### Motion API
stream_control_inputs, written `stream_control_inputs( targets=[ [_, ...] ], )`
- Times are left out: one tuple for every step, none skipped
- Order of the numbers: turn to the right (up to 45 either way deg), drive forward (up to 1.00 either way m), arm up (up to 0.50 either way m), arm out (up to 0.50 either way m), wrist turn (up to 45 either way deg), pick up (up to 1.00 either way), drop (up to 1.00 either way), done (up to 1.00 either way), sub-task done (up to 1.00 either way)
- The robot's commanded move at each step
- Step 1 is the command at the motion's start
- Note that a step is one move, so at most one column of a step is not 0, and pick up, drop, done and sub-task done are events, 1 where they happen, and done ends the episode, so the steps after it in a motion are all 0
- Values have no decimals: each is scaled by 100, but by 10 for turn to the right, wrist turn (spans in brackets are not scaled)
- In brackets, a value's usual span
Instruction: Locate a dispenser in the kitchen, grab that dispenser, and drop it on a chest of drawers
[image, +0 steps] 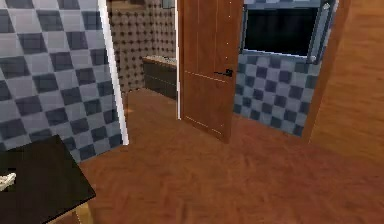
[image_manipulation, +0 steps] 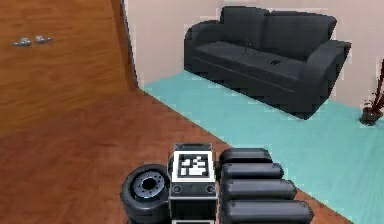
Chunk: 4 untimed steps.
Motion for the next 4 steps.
stream_control_inputs(
  targets=[
    [-90,0,0,0,0,0,0,0,0],
    [0,85,0,0,0,0,0,0,0],
    [0,100,0,0,0,0,0,0,0],
    [0,55,0,0,0,0,0,0,0]
  ],
)
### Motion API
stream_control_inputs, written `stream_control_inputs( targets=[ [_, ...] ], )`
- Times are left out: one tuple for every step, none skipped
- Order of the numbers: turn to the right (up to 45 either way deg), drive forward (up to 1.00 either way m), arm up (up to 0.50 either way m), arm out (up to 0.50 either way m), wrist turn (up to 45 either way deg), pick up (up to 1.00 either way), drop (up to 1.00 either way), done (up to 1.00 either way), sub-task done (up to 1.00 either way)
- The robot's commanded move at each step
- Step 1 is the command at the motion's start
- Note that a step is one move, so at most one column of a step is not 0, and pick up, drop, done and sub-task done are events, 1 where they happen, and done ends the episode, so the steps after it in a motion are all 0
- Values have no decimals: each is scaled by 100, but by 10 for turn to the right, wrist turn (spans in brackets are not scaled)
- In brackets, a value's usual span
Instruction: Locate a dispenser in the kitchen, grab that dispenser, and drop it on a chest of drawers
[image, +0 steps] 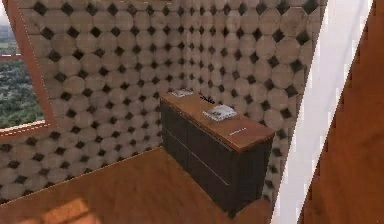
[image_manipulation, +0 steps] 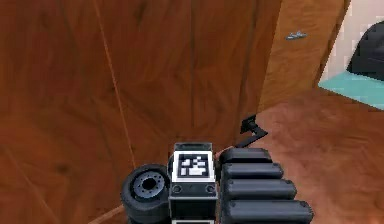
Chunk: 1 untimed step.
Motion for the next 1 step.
stream_control_inputs(
  targets=[
    [-90,0,0,0,0,0,0,0,0]
  ],
)
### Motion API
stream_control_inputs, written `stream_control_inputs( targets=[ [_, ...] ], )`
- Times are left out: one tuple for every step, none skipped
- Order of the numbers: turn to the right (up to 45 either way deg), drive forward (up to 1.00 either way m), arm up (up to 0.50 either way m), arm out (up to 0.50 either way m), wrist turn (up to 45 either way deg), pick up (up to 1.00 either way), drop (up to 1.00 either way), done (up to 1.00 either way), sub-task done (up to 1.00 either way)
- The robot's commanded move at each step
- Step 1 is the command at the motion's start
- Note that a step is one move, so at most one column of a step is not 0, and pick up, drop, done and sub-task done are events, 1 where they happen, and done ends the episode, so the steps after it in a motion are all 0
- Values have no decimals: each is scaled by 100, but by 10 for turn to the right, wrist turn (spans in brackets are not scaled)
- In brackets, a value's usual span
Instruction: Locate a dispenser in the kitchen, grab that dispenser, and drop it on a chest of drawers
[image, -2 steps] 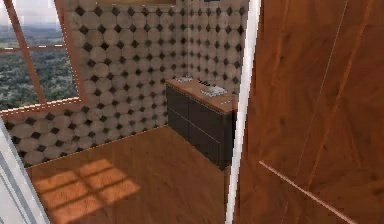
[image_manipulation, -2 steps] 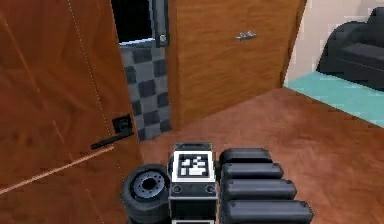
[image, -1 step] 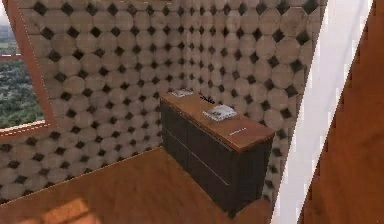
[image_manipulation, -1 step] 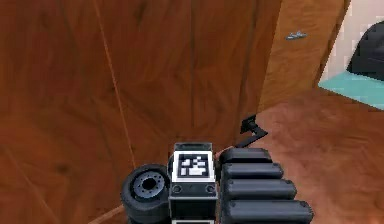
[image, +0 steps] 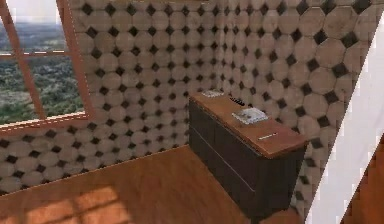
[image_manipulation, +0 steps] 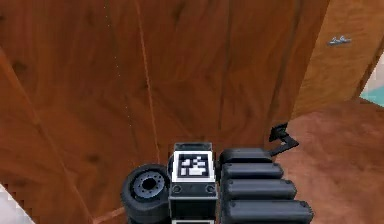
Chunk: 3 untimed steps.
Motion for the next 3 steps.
stream_control_inputs(
  targets=[
    [-30,0,0,0,0,0,0,0,0],
    [0,100,0,0,0,0,0,0,0],
    [0,40,0,0,0,0,0,0,0]
  ],
)
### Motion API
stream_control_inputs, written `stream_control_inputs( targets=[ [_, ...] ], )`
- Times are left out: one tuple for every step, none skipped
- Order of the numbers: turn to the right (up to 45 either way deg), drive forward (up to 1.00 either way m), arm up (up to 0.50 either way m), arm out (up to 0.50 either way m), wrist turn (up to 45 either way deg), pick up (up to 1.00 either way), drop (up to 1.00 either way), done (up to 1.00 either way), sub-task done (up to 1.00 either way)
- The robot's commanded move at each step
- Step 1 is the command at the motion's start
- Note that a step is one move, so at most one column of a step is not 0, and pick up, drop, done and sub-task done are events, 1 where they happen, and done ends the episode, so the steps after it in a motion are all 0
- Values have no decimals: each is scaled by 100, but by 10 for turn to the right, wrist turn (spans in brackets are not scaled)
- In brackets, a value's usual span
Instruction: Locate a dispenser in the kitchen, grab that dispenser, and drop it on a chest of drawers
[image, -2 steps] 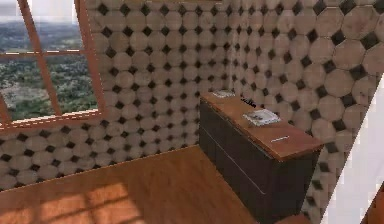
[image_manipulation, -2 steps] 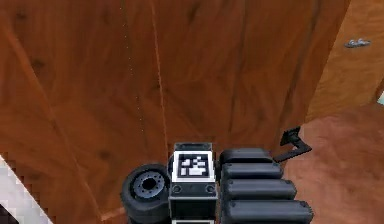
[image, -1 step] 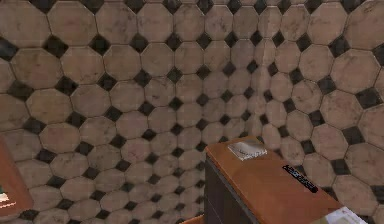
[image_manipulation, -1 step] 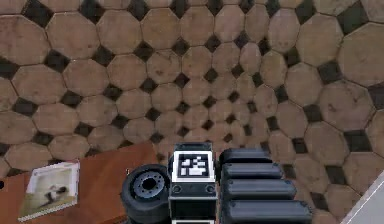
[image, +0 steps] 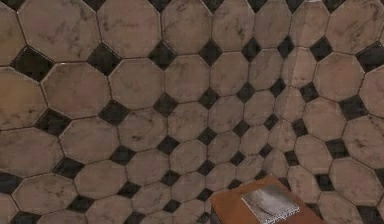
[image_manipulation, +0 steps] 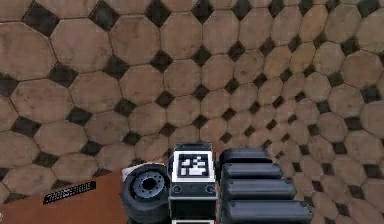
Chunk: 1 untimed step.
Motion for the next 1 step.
stream_control_inputs(
  targets=[
    [420,0,0,0,0,0,0,0,0]
  ],
)
